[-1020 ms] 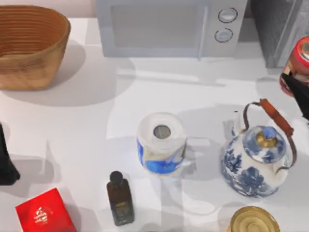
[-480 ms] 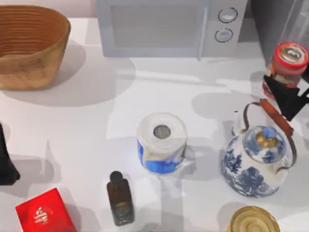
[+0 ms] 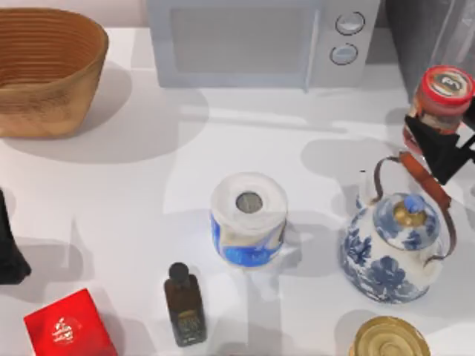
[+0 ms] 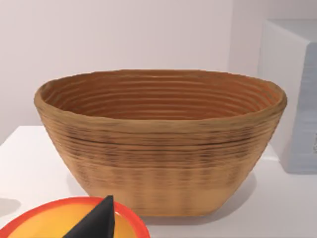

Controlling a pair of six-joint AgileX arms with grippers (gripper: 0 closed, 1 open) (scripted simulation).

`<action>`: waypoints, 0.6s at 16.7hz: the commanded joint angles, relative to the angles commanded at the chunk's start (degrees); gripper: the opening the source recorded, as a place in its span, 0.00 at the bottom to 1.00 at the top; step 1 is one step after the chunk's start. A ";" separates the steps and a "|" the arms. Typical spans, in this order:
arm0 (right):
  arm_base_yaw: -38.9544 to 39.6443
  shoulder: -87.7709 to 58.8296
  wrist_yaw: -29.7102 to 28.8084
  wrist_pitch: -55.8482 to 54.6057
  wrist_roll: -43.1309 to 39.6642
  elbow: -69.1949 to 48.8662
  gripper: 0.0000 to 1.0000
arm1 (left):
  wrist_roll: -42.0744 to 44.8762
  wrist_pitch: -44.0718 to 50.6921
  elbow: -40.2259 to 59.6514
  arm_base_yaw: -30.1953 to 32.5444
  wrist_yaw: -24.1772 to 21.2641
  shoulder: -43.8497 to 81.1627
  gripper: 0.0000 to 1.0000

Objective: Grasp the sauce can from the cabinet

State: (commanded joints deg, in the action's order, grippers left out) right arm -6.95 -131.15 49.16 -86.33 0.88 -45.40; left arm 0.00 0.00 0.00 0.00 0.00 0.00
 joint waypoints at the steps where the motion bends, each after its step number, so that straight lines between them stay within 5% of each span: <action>1: 0.00 0.00 0.00 0.00 0.00 0.00 0.30 | 0.00 0.00 0.00 0.00 0.00 0.00 1.00; 10: 0.00 0.00 0.00 0.00 0.00 0.00 0.98 | 0.00 0.00 0.00 0.00 0.00 0.00 1.00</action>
State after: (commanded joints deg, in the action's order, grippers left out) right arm -6.95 -131.15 49.16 -86.33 0.88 -45.40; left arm 0.00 0.00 0.00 0.00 0.00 0.00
